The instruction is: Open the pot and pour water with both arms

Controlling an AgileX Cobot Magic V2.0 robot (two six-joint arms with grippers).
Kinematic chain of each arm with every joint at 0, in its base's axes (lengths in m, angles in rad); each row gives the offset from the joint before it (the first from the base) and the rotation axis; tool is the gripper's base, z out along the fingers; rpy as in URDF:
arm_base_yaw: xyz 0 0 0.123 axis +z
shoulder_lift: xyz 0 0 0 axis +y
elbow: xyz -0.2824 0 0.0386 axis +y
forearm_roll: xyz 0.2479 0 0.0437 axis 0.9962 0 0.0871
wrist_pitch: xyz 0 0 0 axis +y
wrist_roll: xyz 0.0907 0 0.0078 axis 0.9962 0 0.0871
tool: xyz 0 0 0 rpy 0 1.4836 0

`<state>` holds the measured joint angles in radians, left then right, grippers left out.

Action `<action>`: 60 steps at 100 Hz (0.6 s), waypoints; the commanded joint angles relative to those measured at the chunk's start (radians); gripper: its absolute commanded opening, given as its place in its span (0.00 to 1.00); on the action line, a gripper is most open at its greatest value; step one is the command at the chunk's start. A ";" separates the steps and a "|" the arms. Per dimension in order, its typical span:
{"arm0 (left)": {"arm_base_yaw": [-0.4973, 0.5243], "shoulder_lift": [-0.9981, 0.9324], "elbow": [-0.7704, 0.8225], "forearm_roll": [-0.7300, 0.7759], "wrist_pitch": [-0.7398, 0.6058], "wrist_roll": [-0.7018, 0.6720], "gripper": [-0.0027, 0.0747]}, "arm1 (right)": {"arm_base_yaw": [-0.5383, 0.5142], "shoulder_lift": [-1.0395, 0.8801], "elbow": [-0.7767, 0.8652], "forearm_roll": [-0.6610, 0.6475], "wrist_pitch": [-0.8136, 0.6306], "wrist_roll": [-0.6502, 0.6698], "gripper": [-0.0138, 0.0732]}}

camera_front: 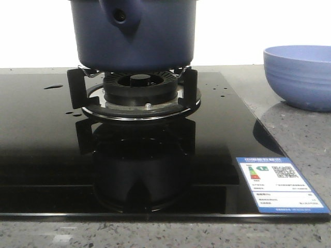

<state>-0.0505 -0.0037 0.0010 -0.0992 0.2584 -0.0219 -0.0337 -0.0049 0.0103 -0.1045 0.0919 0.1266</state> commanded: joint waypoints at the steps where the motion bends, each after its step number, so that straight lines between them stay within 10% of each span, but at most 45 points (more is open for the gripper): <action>1: -0.008 -0.027 0.034 -0.002 -0.077 -0.011 0.01 | 0.001 -0.024 0.027 -0.016 -0.029 0.003 0.11; 60: -0.008 -0.027 0.034 -0.002 -0.077 -0.011 0.01 | 0.001 -0.024 0.025 -0.016 0.014 0.003 0.11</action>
<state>-0.0505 -0.0037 0.0010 -0.0992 0.2602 -0.0219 -0.0337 -0.0093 0.0103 -0.1082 0.1758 0.1286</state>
